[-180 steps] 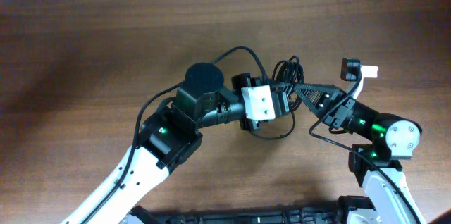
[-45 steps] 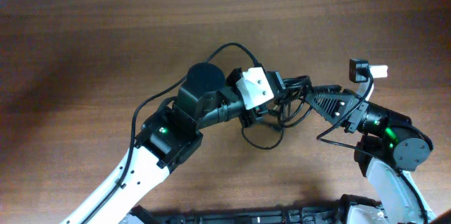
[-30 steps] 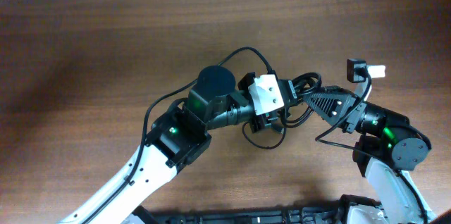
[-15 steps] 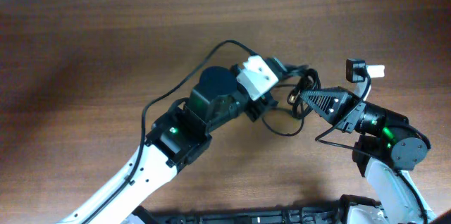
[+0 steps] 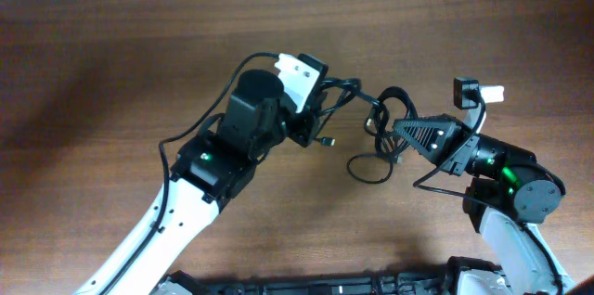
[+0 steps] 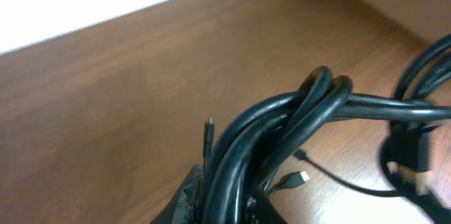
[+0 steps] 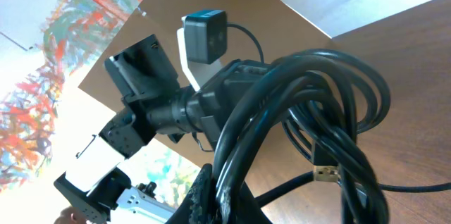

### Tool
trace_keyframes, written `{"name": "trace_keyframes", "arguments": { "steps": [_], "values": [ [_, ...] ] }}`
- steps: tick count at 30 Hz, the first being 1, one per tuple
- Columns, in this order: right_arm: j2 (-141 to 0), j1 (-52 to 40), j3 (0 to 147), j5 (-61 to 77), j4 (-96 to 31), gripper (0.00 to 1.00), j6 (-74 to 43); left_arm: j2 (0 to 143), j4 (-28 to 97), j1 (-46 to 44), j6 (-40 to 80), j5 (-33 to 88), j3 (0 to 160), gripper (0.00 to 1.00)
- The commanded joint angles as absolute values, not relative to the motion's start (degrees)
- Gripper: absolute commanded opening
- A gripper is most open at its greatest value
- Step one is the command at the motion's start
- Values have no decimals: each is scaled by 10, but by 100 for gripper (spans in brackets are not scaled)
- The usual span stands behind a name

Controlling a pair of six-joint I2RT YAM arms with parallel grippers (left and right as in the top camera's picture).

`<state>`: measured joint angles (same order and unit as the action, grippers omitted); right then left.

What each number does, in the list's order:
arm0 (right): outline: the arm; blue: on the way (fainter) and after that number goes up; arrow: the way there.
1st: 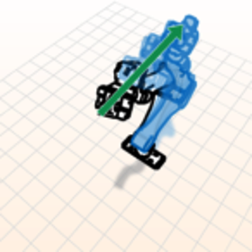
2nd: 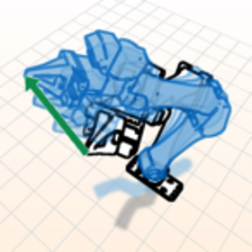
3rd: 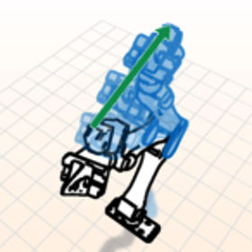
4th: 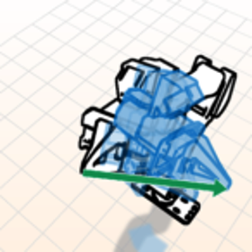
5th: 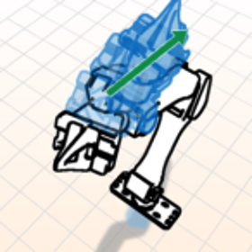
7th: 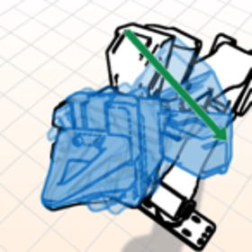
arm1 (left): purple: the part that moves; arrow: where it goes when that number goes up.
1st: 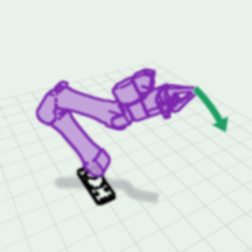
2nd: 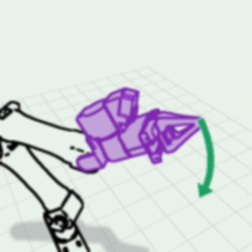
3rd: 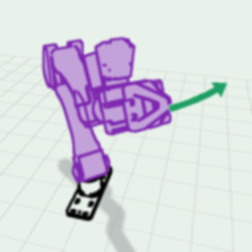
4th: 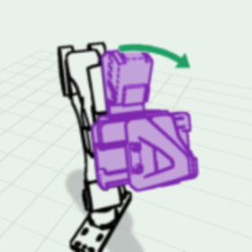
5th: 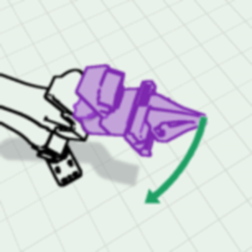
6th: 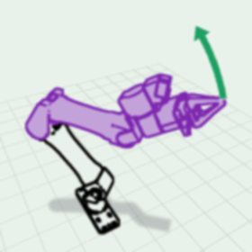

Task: Untangle cables

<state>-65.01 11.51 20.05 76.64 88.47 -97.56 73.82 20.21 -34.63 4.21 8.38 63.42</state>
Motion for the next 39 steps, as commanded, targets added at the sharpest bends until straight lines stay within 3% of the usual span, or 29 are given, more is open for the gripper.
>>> {"name": "trace_keyframes", "arguments": {
  "steps": [1, 11, 19, 23, 27, 30, 39],
  "values": [
    [-643, 116, 206, 754, 903, 4, -961, 739, 236, -296, 65, 0, 641, 0],
    [-643, 116, 206, 698, 903, 4, -936, 739, 314, -264, 204, 9, 641, 0],
    [-643, 116, 206, 734, 900, 5, -922, 739, 257, -264, 159, 28, 641, 0],
    [-644, 116, 206, 750, 851, 37, -921, 736, 202, -265, 72, 51, 641, 0],
    [-645, 116, 206, 768, 814, 59, -919, 735, 171, -265, -1, 84, 641, 0],
    [-645, 116, 206, 765, 797, 63, -917, 734, 159, -265, -49, 113, 641, 0],
    [-680, 116, 206, 729, 713, 65, -902, 730, 89, -265, -208, 368, 641, 0]
  ]
}}
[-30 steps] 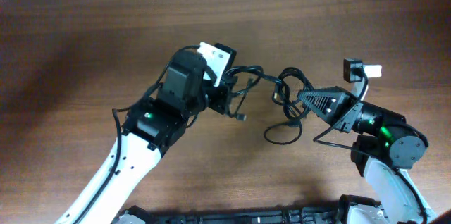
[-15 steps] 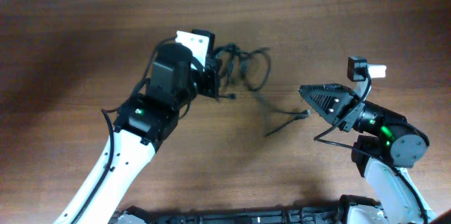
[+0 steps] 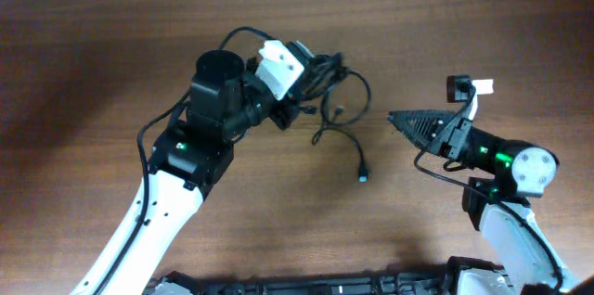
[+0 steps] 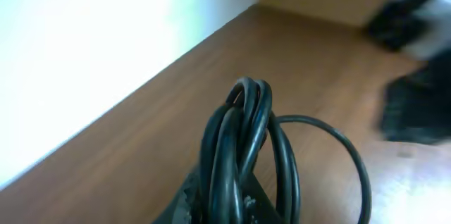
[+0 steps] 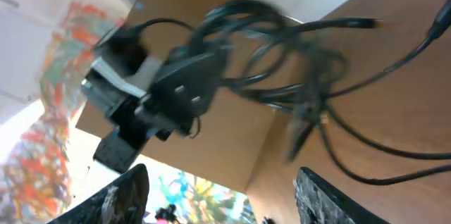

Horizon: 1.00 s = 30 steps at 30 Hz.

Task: Untangle cables

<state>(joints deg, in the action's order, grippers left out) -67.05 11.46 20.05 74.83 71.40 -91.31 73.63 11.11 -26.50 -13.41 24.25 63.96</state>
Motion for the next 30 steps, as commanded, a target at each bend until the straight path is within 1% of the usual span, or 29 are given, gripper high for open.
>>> {"name": "trace_keyframes", "arguments": {
  "steps": [1, 5, 8, 11, 13, 15, 18, 22, 23, 24, 25, 26, 28, 29, 30],
  "values": [
    [-682, 116, 206, 723, 713, 65, -902, 730, 80, -265, -216, 401, 641, 0],
    [-682, 116, 206, 712, 713, 65, -902, 731, 64, -265, -216, 455, 641, 0],
    [-682, 116, 206, 713, 713, 61, -903, 731, 60, -265, -216, 482, 641, 0],
    [-682, 116, 206, 715, 714, 45, -903, 731, 60, -278, -216, 486, 641, 0],
    [-682, 116, 206, 720, 717, 37, -903, 731, 60, -286, -216, 482, 641, 0],
    [-682, 116, 206, 731, 730, 27, -910, 731, 60, -292, -216, 475, 641, 0],
    [-682, 116, 206, 747, 759, 26, -924, 731, 60, -295, -216, 465, 641, 0],
    [-682, 116, 206, 790, 760, 27, -924, 731, 54, -295, -216, 464, 641, 0],
    [-682, 116, 206, 799, 758, 29, -922, 731, 50, -295, -216, 462, 641, 0],
    [-682, 116, 206, 807, 758, 38, -915, 731, 43, -295, -216, 461, 641, 0],
    [-682, 116, 206, 810, 758, 44, -908, 731, 38, -295, -216, 461, 641, 0],
    [-682, 117, 206, 810, 755, 55, -906, 731, 29, -295, -216, 461, 641, 0],
    [-682, 117, 206, 803, 746, 69, -895, 731, 9, -295, -216, 459, 641, 0],
    [-682, 117, 206, 791, 724, 72, -882, 731, 1, -295, -216, 453, 641, 0],
    [-682, 117, 206, 771, 687, 73, -869, 731, -8, -295, -216, 445, 641, 0]
  ]
}}
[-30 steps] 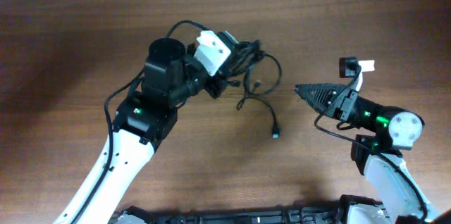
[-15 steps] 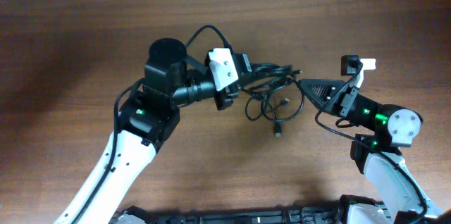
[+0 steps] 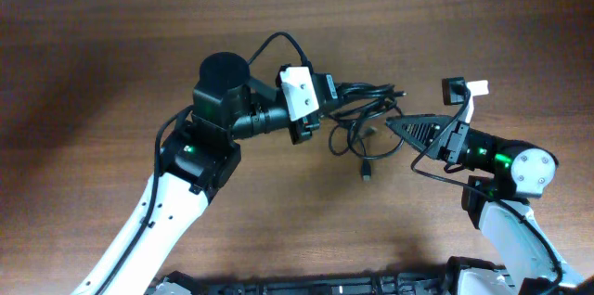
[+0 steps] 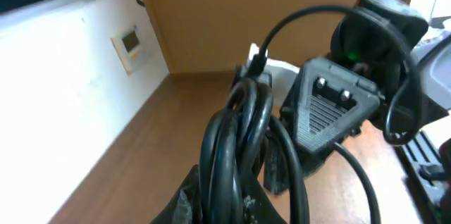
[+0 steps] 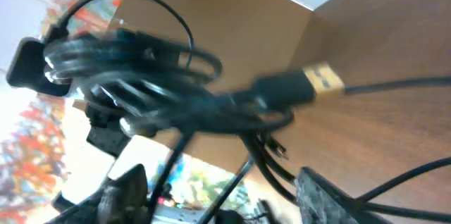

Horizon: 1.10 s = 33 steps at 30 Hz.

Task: Untangle cables

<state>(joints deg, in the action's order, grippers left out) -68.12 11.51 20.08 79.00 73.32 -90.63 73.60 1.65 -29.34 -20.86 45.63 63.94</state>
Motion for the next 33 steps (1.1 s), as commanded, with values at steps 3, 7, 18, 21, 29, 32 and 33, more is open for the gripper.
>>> {"name": "trace_keyframes", "arguments": {
  "steps": [3, 7, 18, 21, 29, 32, 33],
  "values": [
    [-682, 117, 206, 700, 575, 74, -813, 730, -17, -295, -208, 405, 641, 0],
    [-682, 117, 206, 604, 452, 75, -722, 730, -12, -295, -141, 324, 641, 0],
    [-665, 117, 207, 466, 318, 78, -564, 731, 9, -246, -92, 328, 641, 0],
    [-640, 117, 233, 433, 217, 81, -502, 731, 12, -237, -92, 371, 641, 0],
    [-594, 116, 407, 346, -158, 82, -247, 733, 53, -235, -82, 377, 641, 0],
    [-584, 116, 470, 351, -236, 82, -149, 733, 64, -235, -82, 415, 641, 0],
    [-580, 116, 488, 354, -258, 82, -118, 733, 63, -235, -82, 441, 641, 0]
  ]
}}
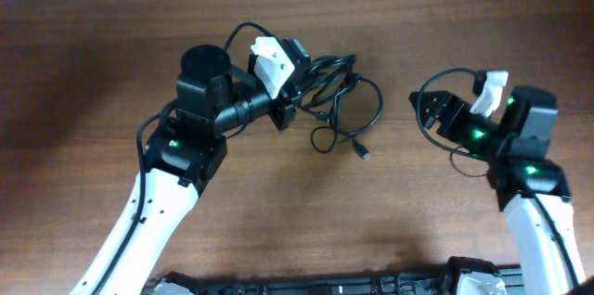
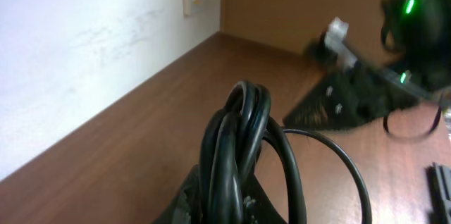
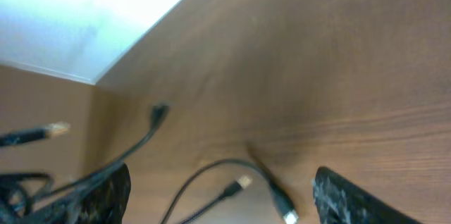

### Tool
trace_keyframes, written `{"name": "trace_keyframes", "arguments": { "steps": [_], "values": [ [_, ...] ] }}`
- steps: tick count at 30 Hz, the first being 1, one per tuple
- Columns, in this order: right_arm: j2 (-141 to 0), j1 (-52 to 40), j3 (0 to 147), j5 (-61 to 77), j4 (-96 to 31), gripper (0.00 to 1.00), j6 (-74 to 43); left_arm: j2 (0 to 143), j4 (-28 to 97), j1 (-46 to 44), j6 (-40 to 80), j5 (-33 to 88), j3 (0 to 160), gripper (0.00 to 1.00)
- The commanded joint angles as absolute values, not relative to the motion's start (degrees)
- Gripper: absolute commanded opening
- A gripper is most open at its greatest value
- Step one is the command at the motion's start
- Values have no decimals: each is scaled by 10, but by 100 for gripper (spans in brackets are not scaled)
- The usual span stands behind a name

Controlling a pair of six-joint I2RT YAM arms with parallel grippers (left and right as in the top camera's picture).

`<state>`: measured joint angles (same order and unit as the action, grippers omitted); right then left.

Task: Untangle cables

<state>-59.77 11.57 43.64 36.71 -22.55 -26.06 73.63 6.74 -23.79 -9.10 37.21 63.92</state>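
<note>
A bundle of black cables (image 1: 325, 74) hangs from my left gripper (image 1: 293, 96), which is shut on it above the table's middle. In the left wrist view the looped cables (image 2: 238, 132) rise straight out of the shut left gripper (image 2: 236, 199). Thin loose strands (image 1: 348, 128) trail down to the wood and end in a plug (image 1: 365, 155). My right gripper (image 1: 419, 106) stands open to the right, apart from the cables, with nothing in it. In the right wrist view the open right gripper (image 3: 225, 196) looks at two plug ends (image 3: 243, 180) lying on the wood.
The brown wooden table (image 1: 445, 17) runs to a white wall at its far edge. A black rail (image 1: 306, 286) lies along the near edge. My right arm's own thin cable (image 1: 445, 77) loops beside its wrist.
My left gripper has drawn the bundle back to the left and up. My right gripper, then right beside the cables, is now farther right and apart from them, still open.
First both grippers were shut on the tangle stretched between them. Then my right one was open and apart while the left held the bundle. They came close again, the right still open. Now they are apart, the bundle in the left.
</note>
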Motion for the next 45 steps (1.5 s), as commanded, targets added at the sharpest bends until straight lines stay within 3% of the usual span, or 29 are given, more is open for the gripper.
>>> {"name": "trace_keyframes", "arguments": {
  "steps": [1, 7, 14, 26, 30, 33, 38, 45],
  "values": [
    [-574, 116, 509, 357, -279, 82, -82, 733, 61, -235, -82, 472, 641, 0],
    [-531, 116, 548, 529, -302, 82, 71, 733, 52, -236, -88, 594, 641, 0],
    [-506, 115, 548, 646, -303, 82, 72, 733, -3, -258, -88, 601, 641, 0],
    [-495, -18, 548, 623, -314, 81, 71, 733, -44, -285, -88, 530, 641, 0],
    [-495, -62, 548, 624, -318, 75, 71, 733, -40, -284, -88, 446, 641, 0],
    [-495, -96, 548, 626, -321, 65, 72, 733, -38, -284, -86, 362, 641, 0],
    [-495, -110, 548, 701, -322, 60, 131, 733, -38, -284, -86, 279, 641, 0],
    [-495, -110, 548, 720, -322, 60, 177, 733, -37, -283, -86, 272, 641, 0]
  ]
}}
